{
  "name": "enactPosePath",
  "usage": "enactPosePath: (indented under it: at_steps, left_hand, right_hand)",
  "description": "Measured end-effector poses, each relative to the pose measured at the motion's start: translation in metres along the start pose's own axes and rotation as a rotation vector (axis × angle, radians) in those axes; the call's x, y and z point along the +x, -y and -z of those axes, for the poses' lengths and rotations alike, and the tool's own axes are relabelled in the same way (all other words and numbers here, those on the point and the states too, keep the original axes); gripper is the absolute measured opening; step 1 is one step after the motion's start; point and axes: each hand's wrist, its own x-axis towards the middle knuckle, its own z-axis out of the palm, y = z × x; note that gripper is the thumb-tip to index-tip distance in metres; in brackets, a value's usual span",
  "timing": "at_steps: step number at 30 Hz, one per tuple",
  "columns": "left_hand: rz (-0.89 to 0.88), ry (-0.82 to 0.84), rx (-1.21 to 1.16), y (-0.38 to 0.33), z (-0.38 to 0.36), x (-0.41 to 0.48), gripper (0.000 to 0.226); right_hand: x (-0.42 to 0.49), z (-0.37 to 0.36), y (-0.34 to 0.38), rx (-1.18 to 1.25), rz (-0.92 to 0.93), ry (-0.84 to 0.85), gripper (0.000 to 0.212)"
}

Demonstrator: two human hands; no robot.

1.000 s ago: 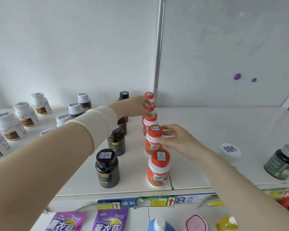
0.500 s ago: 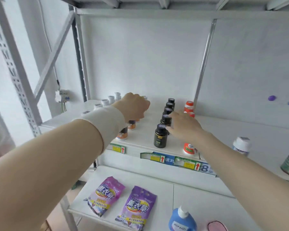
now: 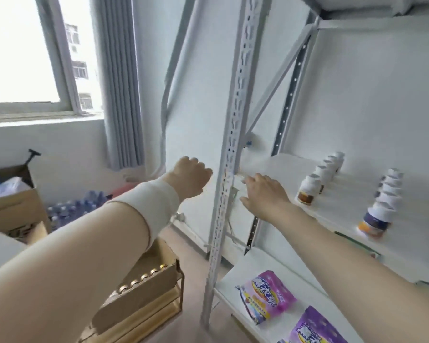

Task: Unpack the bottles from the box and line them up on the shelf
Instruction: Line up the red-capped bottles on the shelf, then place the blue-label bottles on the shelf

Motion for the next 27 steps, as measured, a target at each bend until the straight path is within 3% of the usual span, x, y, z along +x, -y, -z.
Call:
enactPosePath:
  at_steps: [5,10,18,27]
  left_hand:
    - [0.118,0.167,-0.052,0.097,-0.122,-0.038,0.035]
    - [0.200,0.348,-0.188,0.138,-0.240,-0.071,0.035]
    - [0.306,0.658,-0.419,0.149,-0.419,-0.082,0.035]
    - [0.450,1.055,-0.745,0.105,-0.589,-0.091,0.033]
  right_hand:
    - [0.083,-0.062,0.127,0.016,0.169,0.109,0.044]
    - [0.132,-0.139,0.218,-0.013,0.308,0.251,0.045]
    - [0.199,-0.291,0.297,-0.007,0.490,0.561,0.042]
    - [0.247,-0.472,0.348,0.034,0.586,1.003,0.045]
